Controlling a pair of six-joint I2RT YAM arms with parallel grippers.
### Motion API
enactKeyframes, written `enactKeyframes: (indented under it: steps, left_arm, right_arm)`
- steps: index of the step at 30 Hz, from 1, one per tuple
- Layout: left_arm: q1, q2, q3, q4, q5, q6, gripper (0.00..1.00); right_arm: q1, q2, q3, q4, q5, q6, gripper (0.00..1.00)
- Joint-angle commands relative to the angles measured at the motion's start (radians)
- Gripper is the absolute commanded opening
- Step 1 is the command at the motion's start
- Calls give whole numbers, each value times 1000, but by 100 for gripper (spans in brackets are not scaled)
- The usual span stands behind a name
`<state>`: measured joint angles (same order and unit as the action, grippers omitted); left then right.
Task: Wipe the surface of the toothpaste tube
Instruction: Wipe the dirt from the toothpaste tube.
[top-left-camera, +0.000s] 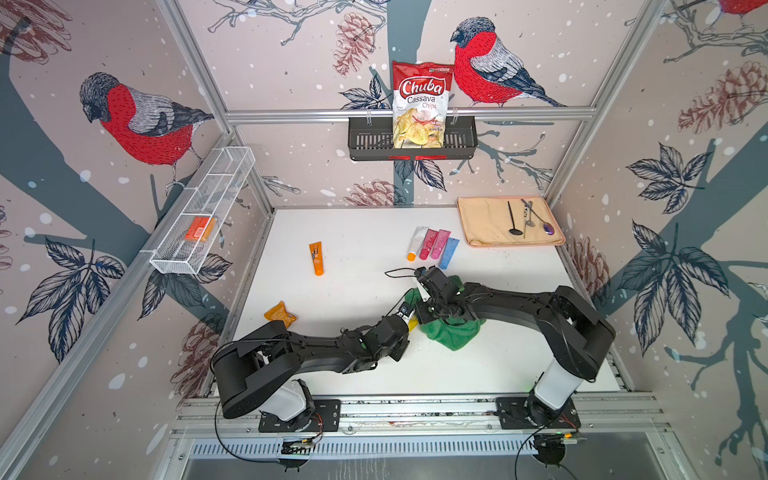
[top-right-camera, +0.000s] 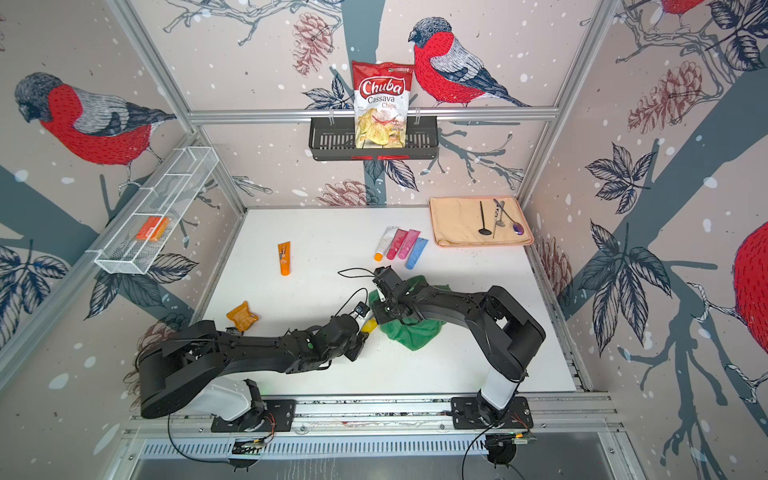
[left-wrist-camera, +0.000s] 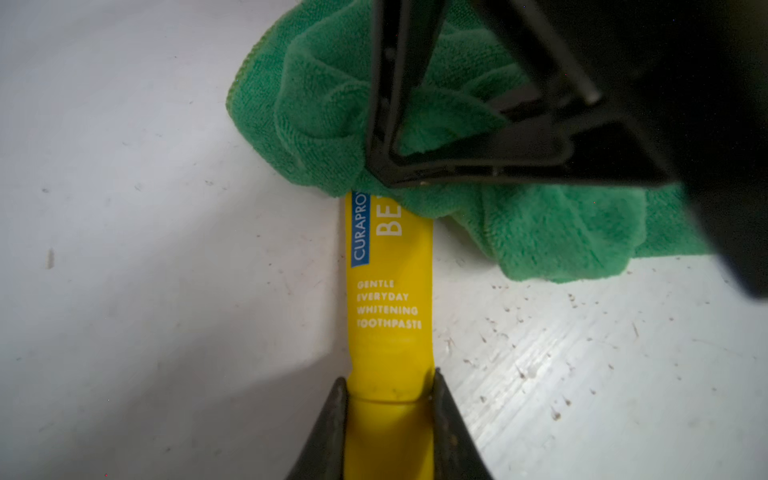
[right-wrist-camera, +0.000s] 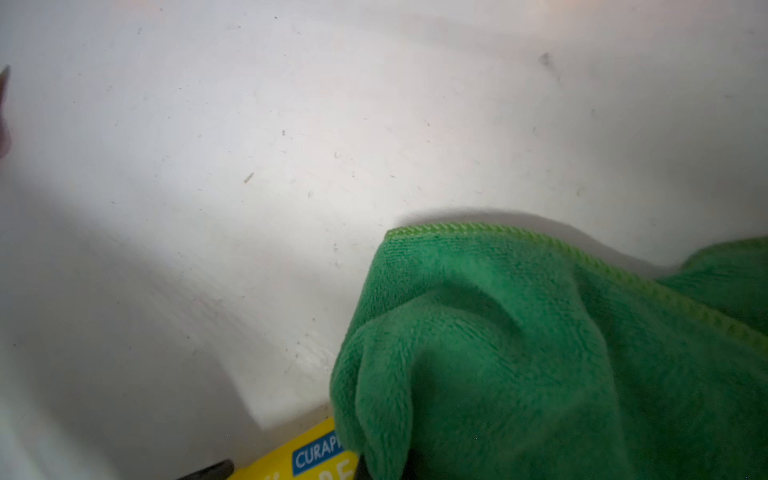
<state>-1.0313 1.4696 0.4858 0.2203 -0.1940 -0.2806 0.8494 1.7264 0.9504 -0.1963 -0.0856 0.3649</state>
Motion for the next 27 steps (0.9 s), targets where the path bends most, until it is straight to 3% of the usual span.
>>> enactKeyframes:
  steps: [1, 11, 16, 19, 25, 27]
  left_arm:
    - [-4, 3, 0, -58, 21, 12, 0]
    - [-4, 4, 0, -57, 20, 11, 0]
    - [-4, 8, 1, -56, 16, 11, 0]
    - [-5, 2, 6, -61, 15, 6, 1]
    - [11, -106, 43, -89, 124, -16, 54]
    - [33, -127, 84, -112, 177, -22, 65]
  right_arm:
    - [-28, 30, -23, -88, 154, -5, 0]
    - [-158, 42, -73, -107, 382, 11, 0]
    - [-181, -36, -116, -82, 386, 17, 0]
    - [-199, -113, -145, -60, 316, 5, 0]
    - [-235, -278, -183, -56, 216, -20, 0]
    - [-251, -320, -197, -57, 192, -22, 0]
